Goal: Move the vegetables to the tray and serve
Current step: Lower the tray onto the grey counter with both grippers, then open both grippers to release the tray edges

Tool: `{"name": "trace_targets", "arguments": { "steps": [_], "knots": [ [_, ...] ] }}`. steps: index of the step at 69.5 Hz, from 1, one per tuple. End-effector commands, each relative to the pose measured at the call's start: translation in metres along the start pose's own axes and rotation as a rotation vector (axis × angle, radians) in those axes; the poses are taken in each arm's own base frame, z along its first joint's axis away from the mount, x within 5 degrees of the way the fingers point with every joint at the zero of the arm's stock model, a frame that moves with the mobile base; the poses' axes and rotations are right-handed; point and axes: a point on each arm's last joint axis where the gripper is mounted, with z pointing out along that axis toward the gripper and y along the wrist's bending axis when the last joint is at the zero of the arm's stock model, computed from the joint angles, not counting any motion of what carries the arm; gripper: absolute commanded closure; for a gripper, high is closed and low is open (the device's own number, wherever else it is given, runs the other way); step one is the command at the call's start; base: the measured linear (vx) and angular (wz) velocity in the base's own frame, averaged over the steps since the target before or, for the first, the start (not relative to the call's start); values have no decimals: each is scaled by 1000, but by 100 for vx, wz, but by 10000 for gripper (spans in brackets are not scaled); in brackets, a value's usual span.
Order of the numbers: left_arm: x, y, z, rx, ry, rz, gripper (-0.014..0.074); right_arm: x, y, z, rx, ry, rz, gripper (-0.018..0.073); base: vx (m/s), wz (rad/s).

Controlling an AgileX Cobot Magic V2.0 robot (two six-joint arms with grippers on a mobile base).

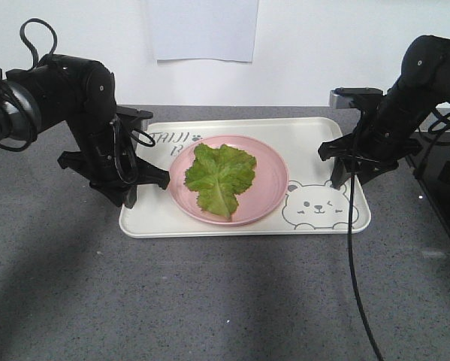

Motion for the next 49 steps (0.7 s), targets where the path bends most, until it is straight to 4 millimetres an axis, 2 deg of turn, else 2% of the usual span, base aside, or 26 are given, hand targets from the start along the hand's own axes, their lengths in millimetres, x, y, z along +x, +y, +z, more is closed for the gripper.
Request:
{"name": "trace_targets", "arguments": {
  "steps": [1,22,49],
  "knots": [
    [0,-11,-32,53,-84,18,428,-5,17,-33,-48,-119,-19,205,0,0],
    [0,-11,-32,53,-84,12,282,-2,15,-33,-17,-87,-15,205,0,0],
    [0,-9,-32,32,-86,19,268,-3,9,-36,56,-102,25,205,0,0]
  ]
}}
